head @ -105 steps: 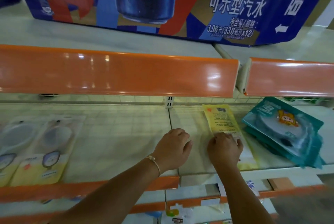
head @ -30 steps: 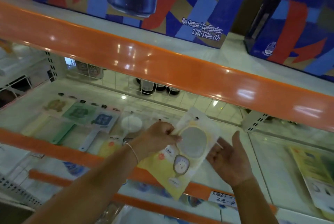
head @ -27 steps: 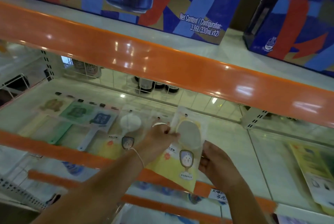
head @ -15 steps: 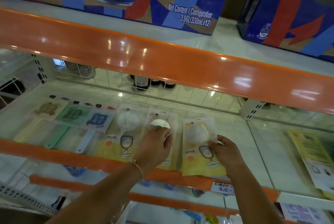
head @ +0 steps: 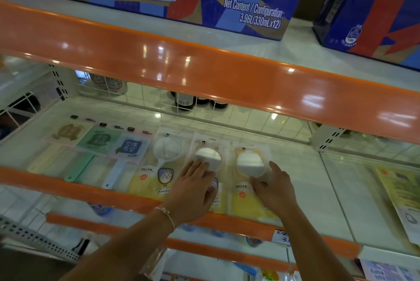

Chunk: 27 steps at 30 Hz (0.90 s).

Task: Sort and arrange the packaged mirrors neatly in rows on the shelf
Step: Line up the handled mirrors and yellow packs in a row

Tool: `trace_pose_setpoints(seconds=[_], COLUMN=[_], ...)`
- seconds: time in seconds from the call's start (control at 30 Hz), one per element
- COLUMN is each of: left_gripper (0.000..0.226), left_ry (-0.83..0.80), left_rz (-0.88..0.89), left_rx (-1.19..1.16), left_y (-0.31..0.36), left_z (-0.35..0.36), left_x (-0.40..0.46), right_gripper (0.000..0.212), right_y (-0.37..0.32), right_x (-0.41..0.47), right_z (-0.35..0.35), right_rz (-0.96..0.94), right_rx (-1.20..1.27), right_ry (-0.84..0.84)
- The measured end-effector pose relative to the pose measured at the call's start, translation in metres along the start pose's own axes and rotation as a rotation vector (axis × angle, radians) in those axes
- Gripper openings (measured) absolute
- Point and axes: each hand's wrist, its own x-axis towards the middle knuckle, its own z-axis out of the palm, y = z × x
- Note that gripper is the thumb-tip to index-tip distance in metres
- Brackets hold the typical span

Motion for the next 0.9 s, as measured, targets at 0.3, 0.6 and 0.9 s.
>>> trace_pose_setpoints(seconds=[0.3,0.6,0.9], left_gripper=[0.046,0.047,0.051], left_ry=[-0.023,-0.032,-0.085], left_rz=[0.001,0.001,-0.014], left_rx=[0.019,0.026,0.024], left_y=[-0.001,-0.001,-0.001], left_z=[0.005,0.005,0.006], left_x=[-0.001,-0.001,-0.001], right_gripper=[0.061,0.053,0.061], right_y=[0.000,0.005,0.006], right_x=[-0.017,-0.019,-0.027], right_z=[0.023,0.034,0.040], right_rz=[-0.076,-0.118,-0.222], right_rx=[-0.325,-0.267,-0.257], right_ry=[0.075,0.141,0.127])
